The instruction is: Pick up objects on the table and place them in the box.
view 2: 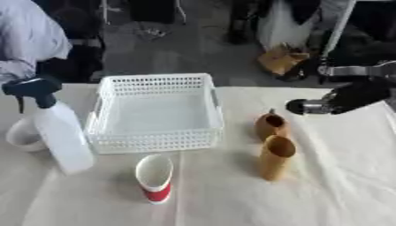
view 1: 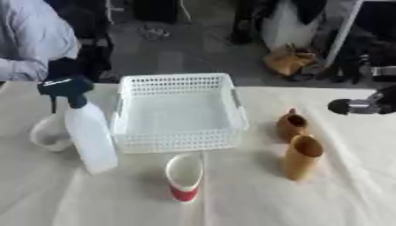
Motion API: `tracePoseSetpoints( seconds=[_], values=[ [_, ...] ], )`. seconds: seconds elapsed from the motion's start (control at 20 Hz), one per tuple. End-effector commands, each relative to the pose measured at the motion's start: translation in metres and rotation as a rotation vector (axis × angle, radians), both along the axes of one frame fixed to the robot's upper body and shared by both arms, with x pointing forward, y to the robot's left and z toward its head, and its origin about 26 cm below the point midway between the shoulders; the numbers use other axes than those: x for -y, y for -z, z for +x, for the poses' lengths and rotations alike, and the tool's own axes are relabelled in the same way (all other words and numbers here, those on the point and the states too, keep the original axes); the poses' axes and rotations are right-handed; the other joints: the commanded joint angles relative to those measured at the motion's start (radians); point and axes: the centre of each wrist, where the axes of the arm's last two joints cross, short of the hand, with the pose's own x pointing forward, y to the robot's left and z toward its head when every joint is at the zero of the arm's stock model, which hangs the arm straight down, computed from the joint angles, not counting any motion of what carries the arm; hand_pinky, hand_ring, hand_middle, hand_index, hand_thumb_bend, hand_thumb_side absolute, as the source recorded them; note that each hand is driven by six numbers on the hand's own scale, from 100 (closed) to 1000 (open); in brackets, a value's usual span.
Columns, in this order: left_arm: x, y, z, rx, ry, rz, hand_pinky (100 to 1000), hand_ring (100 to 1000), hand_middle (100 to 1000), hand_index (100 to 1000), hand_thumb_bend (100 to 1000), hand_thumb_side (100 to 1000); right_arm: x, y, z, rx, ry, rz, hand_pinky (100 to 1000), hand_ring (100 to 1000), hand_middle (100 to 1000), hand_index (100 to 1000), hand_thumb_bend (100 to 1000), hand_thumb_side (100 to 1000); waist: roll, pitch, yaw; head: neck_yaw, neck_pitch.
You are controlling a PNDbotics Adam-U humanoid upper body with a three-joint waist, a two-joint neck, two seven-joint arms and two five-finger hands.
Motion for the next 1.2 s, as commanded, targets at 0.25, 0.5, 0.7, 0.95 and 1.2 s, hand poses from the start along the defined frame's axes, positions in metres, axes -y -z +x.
tracePoseSetpoints(
  seconds=[0.25, 0.5, 0.7, 0.95, 1.2],
  values=[
    [-0.002, -0.009, -0.003, 0.015, 0.0, 0.043, 955, 947, 920, 941, 100, 1000, 0.004, 0.004, 0.023, -0.095, 0.006, -0.112, 818, 937, 983, 1000, 623, 708, -0.004, -0.024, -0.002, -0.011, 0.007],
    [-0.002, -0.008, -0.003, 0.009, -0.001, 0.043, 957, 947, 907, 926, 100, 1000, 0.004, 0.014, 0.034, -0.143, -0.004, -0.112, 729, 932, 984, 1000, 637, 576, -0.007, -0.024, -0.003, -0.012, 0.012],
    [-0.003, -0.009, -0.004, 0.008, -0.003, 0.042, 965, 948, 903, 917, 100, 1000, 0.0, 0.013, 0.038, -0.155, -0.016, -0.082, 583, 886, 965, 1000, 572, 638, -0.01, -0.027, -0.006, -0.012, 0.015],
    [-0.003, -0.008, -0.004, 0.005, -0.004, 0.038, 975, 948, 898, 909, 100, 1000, -0.008, 0.012, 0.046, -0.191, -0.033, 0.003, 528, 816, 945, 1000, 596, 655, -0.014, -0.029, -0.009, -0.012, 0.017],
    [-0.003, -0.008, -0.004, 0.005, -0.006, 0.036, 982, 947, 892, 902, 100, 1000, -0.012, 0.017, 0.054, -0.256, 0.002, 0.106, 526, 782, 921, 1000, 632, 764, -0.013, -0.03, -0.007, -0.012, 0.02]
  ],
)
